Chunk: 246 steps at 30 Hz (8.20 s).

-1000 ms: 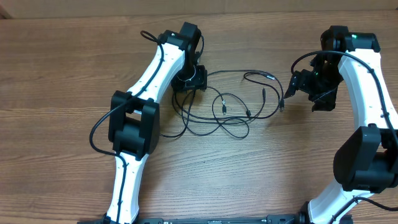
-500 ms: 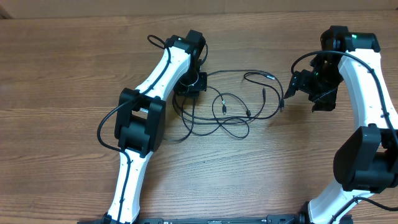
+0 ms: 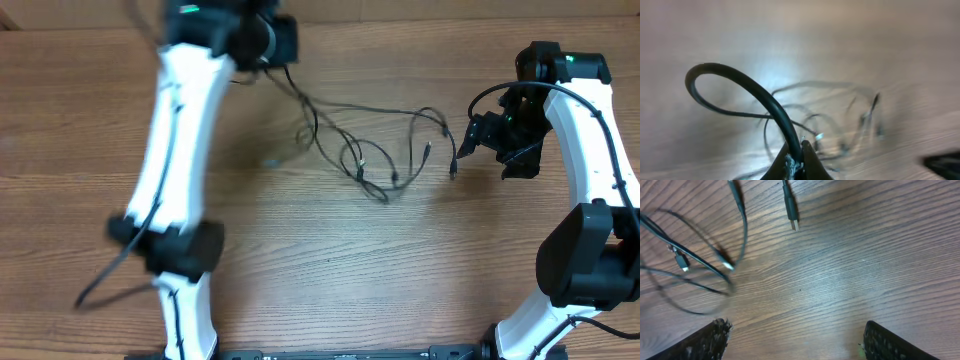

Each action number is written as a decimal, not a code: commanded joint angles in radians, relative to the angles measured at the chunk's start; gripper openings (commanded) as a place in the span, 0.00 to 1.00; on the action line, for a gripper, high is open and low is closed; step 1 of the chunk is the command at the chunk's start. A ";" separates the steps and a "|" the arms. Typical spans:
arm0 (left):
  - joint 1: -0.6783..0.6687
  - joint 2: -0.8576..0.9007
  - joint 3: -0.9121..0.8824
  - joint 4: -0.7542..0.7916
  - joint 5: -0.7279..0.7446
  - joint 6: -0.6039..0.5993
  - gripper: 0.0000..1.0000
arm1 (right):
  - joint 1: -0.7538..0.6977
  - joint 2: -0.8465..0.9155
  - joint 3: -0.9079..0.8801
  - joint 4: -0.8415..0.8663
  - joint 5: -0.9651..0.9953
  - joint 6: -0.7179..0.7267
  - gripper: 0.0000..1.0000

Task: Untangle cables

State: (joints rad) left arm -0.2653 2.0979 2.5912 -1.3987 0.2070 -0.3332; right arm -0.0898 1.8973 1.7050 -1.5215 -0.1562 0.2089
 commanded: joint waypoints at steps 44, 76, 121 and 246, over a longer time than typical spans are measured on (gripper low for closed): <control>0.142 -0.346 0.057 0.110 0.541 0.207 0.04 | 0.235 -0.005 0.002 0.159 -0.715 -0.419 0.91; 0.001 -0.331 0.055 0.274 0.871 0.169 0.04 | 0.430 -0.005 0.002 0.714 -1.120 0.000 0.91; 0.512 -0.352 0.074 -0.101 -0.230 -0.104 0.04 | 0.009 -0.004 0.002 0.070 0.275 0.169 0.04; 0.521 -0.213 -1.463 0.464 -0.279 0.143 0.69 | 0.009 -0.004 0.002 0.035 0.290 0.184 0.04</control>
State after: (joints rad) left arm 0.2569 1.8755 1.1339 -0.9466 -0.0483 -0.2058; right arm -0.0784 1.8973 1.7050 -1.4876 0.1345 0.3885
